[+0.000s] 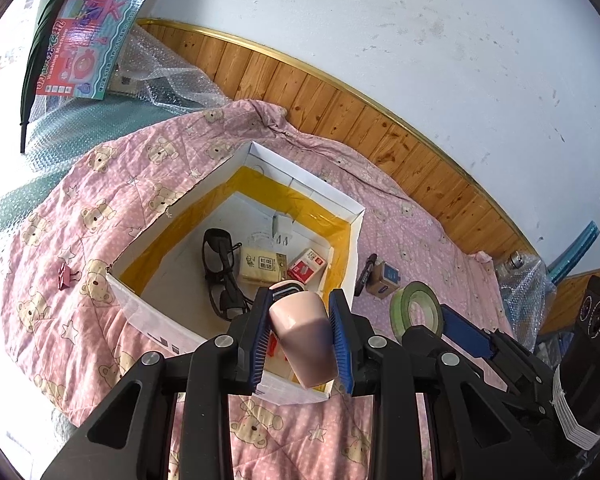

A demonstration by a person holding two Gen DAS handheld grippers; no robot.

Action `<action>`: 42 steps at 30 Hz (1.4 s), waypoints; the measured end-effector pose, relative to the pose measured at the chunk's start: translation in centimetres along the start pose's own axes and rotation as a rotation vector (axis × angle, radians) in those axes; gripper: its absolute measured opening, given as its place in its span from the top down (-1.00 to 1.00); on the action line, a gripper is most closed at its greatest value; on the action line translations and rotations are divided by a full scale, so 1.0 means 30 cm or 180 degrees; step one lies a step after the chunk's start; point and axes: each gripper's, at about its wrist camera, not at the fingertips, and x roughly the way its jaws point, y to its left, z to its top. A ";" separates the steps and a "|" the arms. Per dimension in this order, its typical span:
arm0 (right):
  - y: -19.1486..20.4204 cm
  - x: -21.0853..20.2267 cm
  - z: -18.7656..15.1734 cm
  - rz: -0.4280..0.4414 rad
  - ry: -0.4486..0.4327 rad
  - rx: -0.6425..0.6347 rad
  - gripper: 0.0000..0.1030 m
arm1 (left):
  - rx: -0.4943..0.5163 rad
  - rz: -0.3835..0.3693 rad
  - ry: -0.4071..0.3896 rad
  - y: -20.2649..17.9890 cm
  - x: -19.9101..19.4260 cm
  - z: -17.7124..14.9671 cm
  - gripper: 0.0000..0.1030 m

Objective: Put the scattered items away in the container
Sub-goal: 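Lift and carry the stapler and tape roll over the white box, then lower both tools into the box and open them to release items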

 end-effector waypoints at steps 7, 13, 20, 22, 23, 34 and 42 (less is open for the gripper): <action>0.009 0.054 0.035 0.0038 0.0043 -0.0042 0.06 | -0.0105 0.0067 -0.0014 0.059 0.022 0.037 0.42; 0.006 0.107 0.071 0.0077 0.0069 -0.0059 0.06 | -0.0156 0.0102 0.0016 0.085 0.062 0.064 0.42; -0.015 0.197 0.106 0.0126 0.0134 -0.0049 0.06 | -0.0162 0.0126 0.0072 0.096 0.129 0.106 0.42; -0.022 0.223 0.117 0.0134 0.0153 -0.0044 0.06 | -0.0166 0.0133 0.0084 0.098 0.153 0.125 0.42; -0.029 0.236 0.122 0.0136 0.0164 -0.0039 0.06 | -0.0171 0.0134 0.0087 0.100 0.164 0.136 0.42; -0.112 0.393 0.188 0.0136 0.0294 0.0036 0.06 | -0.0180 0.0154 0.0235 0.117 0.312 0.224 0.42; -0.174 0.495 0.232 0.0116 0.0369 0.0076 0.06 | -0.0222 0.0165 0.0374 0.152 0.405 0.252 0.42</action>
